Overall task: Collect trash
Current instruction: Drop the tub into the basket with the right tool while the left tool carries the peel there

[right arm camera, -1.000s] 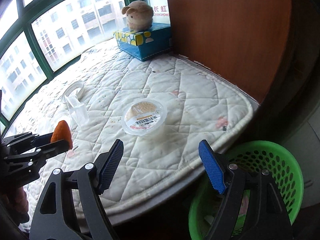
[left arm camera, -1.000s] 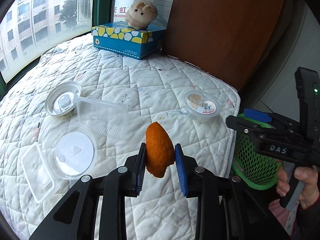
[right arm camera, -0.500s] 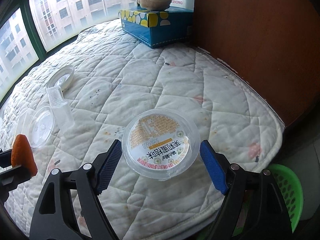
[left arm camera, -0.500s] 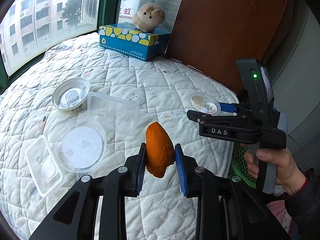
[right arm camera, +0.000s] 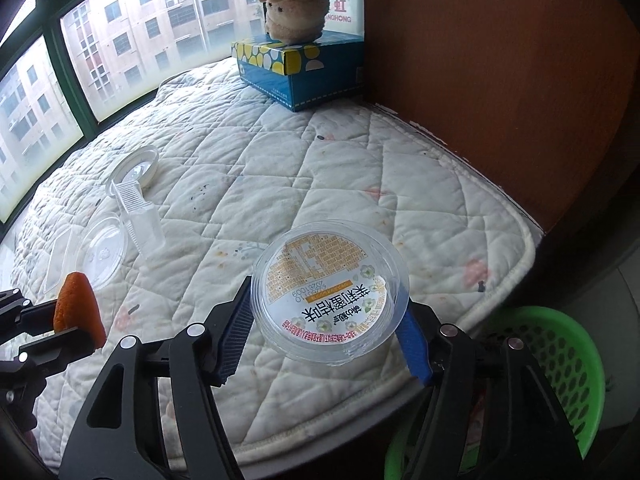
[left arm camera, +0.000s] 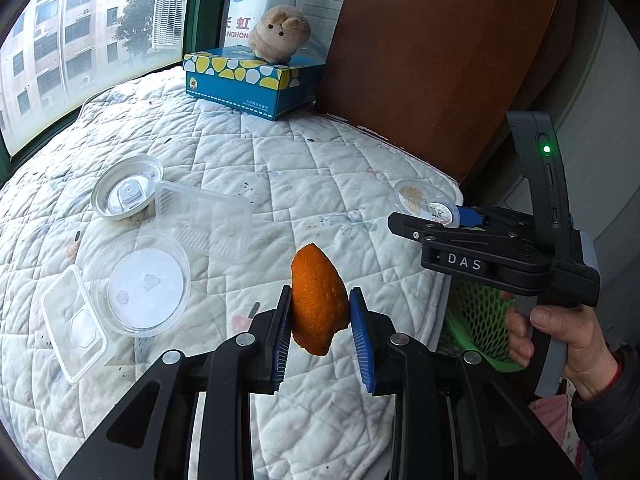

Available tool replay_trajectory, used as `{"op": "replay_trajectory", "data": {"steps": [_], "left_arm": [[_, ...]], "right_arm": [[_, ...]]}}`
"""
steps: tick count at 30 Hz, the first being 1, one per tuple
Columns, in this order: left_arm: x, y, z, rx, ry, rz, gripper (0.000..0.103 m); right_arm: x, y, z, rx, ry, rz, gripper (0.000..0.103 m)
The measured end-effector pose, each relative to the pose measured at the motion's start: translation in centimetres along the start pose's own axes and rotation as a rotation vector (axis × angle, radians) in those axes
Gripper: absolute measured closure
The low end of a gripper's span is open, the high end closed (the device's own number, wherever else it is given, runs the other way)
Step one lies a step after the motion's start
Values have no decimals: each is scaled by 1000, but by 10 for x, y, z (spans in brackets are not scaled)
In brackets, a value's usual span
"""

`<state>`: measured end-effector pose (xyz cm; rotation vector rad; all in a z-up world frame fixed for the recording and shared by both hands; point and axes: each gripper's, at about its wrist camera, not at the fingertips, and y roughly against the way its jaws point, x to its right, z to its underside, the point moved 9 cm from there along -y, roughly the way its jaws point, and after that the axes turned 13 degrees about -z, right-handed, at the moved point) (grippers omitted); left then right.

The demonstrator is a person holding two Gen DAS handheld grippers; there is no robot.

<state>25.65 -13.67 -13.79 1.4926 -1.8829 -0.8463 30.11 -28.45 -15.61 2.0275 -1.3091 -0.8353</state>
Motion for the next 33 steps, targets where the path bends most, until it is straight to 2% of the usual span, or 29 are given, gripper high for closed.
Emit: {"op": "replay_trajectory", "data": {"steps": [11, 26, 33], "left_arm": [[53, 9, 7, 4, -60, 42, 75], [134, 15, 19, -10, -166, 108, 75], [169, 11, 22, -24, -206, 135, 75]], "right_arm": [[28, 59, 38, 30, -57, 45, 38], [106, 116, 108, 27, -192, 170, 37], [135, 137, 130, 41, -237, 217, 29]]}}
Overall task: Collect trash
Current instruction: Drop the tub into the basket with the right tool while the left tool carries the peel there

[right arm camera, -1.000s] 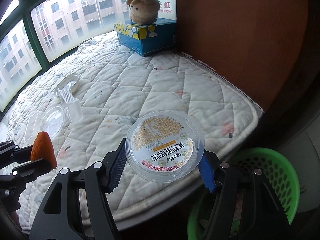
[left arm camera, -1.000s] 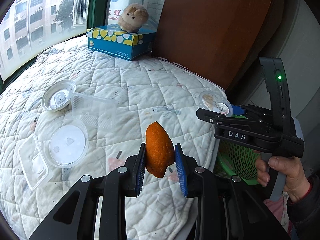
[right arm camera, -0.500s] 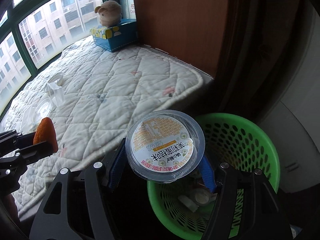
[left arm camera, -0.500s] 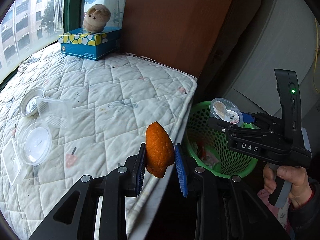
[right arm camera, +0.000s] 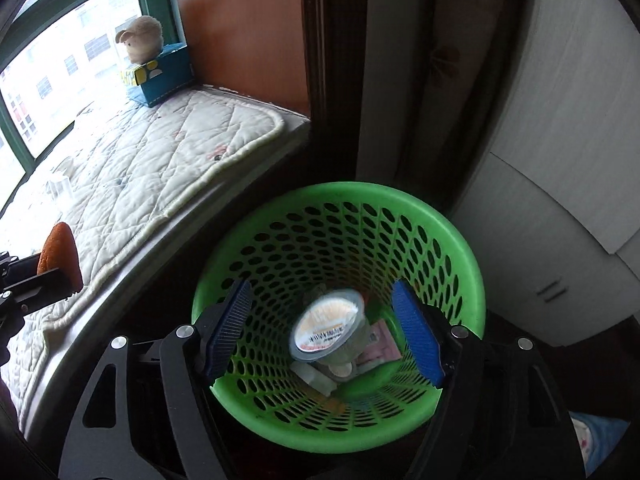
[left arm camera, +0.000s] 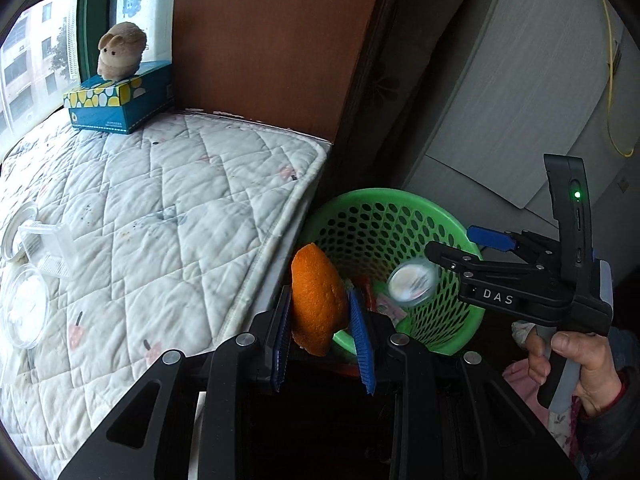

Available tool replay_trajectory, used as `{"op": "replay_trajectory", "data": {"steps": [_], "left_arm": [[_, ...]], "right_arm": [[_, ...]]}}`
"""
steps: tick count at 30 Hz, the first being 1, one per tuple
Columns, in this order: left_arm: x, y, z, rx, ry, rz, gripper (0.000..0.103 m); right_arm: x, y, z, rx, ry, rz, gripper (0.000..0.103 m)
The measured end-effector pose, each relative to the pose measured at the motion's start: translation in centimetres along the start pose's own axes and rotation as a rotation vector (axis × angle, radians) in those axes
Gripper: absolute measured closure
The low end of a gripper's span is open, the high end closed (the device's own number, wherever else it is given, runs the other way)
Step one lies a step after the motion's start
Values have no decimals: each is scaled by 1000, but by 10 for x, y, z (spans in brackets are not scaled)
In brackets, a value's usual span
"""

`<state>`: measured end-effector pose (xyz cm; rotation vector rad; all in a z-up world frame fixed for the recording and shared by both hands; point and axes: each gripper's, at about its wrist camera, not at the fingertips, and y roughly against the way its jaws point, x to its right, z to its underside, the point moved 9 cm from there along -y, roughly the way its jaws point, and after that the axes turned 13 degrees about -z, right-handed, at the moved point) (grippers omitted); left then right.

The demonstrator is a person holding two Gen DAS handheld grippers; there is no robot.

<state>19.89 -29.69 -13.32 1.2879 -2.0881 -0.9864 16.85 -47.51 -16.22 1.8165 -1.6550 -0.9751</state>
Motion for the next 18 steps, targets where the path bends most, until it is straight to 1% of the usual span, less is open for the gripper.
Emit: {"op": "replay_trajectory", "data": {"steps": [9, 18], "left_arm": [[42, -18, -5, -19, -60, 24, 75], [70, -46, -3, -69, -98, 35, 75]], "right_arm": [[23, 27, 2, 48, -34, 8, 26], [33, 49, -1, 92, -40, 5, 24]]}}
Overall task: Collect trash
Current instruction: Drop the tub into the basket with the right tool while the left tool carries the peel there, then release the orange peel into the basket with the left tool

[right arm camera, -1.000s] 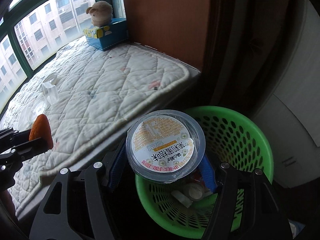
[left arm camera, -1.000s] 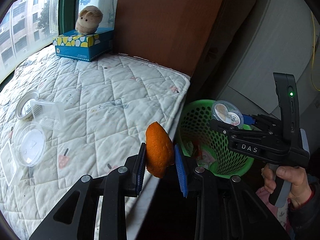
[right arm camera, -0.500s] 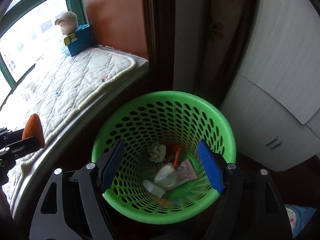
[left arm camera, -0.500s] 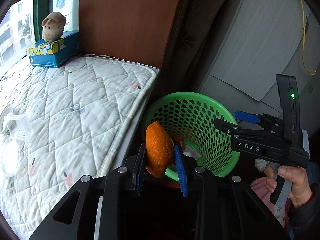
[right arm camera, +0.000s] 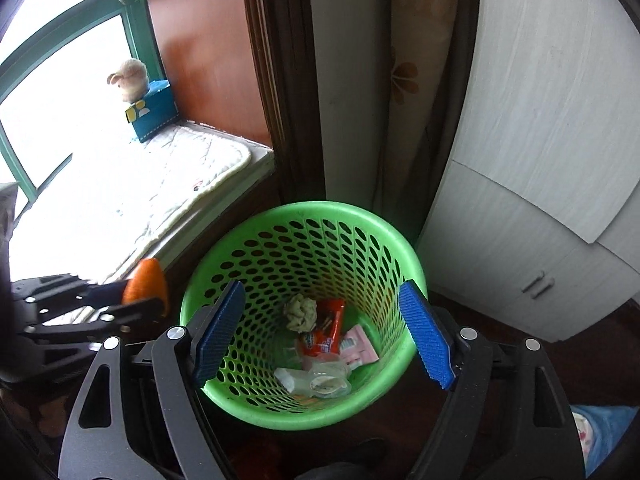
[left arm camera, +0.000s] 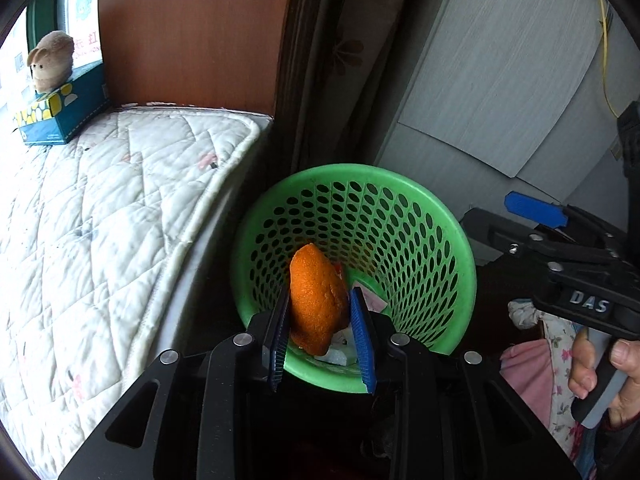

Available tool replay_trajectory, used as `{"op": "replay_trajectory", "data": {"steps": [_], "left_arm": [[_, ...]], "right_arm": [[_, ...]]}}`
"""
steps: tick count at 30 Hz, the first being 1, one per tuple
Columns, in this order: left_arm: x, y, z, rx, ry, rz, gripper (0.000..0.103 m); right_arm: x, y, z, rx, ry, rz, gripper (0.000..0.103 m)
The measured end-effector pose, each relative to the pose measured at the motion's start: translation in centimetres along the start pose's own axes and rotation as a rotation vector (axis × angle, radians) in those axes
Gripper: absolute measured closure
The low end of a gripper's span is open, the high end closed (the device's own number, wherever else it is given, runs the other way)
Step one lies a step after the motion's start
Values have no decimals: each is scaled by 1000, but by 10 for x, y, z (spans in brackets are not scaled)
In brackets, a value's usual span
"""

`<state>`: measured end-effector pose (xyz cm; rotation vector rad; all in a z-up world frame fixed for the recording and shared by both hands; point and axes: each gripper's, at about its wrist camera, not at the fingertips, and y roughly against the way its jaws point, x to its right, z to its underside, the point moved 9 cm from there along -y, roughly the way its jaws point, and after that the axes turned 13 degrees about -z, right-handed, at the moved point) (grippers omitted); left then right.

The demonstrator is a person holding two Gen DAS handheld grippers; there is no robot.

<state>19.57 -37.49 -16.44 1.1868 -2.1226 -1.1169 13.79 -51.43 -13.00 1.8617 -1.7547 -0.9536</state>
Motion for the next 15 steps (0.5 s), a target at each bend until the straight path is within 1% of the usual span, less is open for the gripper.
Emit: {"op": "replay_trajectory", "data": {"steps": [2, 6, 9, 15], "left_arm": [[5, -5, 1, -10, -2, 3, 75], [13, -13, 1, -24, -4, 17, 70], [14, -14, 1, -24, 0, 25, 60], [13, -7, 0, -1, -2, 19, 58]], "right_arm": [[1, 3, 0, 7, -2, -1, 24], [3, 7, -1, 13, -12, -10, 24], [4, 7, -1, 15, -19, -14, 24], [-1, 9, -2, 21, -26, -31, 24]]}}
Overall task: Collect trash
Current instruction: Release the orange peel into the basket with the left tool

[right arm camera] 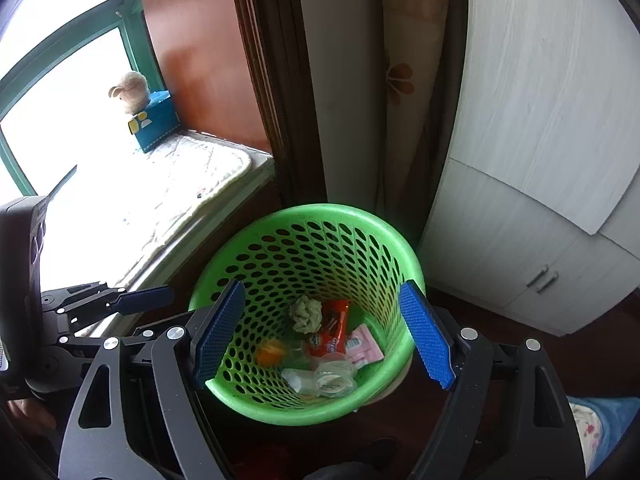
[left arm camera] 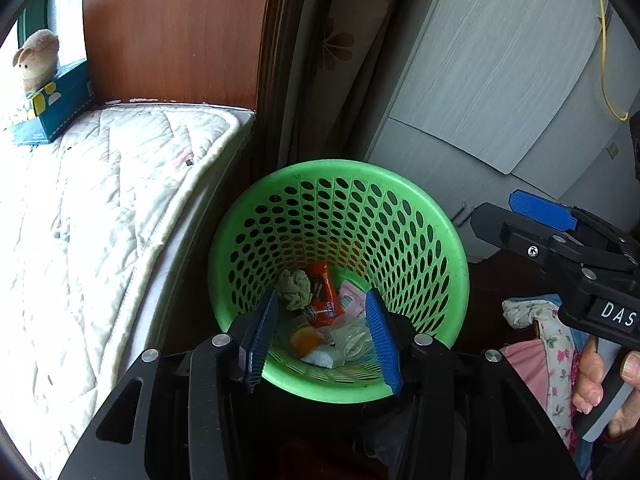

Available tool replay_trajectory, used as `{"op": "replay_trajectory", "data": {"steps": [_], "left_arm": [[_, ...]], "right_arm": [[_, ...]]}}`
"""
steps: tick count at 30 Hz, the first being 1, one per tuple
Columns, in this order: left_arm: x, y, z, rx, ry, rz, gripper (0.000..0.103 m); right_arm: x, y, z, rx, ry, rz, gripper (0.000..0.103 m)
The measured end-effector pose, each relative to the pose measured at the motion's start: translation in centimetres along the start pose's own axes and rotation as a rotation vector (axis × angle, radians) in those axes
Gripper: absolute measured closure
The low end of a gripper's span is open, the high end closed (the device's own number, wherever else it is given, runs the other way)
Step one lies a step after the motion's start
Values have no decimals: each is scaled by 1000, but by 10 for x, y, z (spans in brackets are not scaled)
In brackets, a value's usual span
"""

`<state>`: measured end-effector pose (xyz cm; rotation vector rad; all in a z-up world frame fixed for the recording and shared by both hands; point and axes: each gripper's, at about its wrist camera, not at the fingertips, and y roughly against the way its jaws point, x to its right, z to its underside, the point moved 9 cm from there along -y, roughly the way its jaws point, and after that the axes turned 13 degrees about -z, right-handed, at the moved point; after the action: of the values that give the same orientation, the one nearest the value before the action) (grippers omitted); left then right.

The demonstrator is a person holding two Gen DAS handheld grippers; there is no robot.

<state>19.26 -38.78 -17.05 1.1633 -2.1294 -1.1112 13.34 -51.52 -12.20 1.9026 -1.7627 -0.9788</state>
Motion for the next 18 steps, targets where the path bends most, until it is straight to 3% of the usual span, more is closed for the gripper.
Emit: {"op": "replay_trajectory", "data": {"steps": [9, 18], "left_arm": [[-38, 24, 4, 36, 47, -84, 55], [-118, 56, 18, 71, 177, -227, 49]], "right_arm": [[-27, -4, -1, 6, 30, -42, 22], [-68, -23, -6, -9, 67, -113, 20]]}}
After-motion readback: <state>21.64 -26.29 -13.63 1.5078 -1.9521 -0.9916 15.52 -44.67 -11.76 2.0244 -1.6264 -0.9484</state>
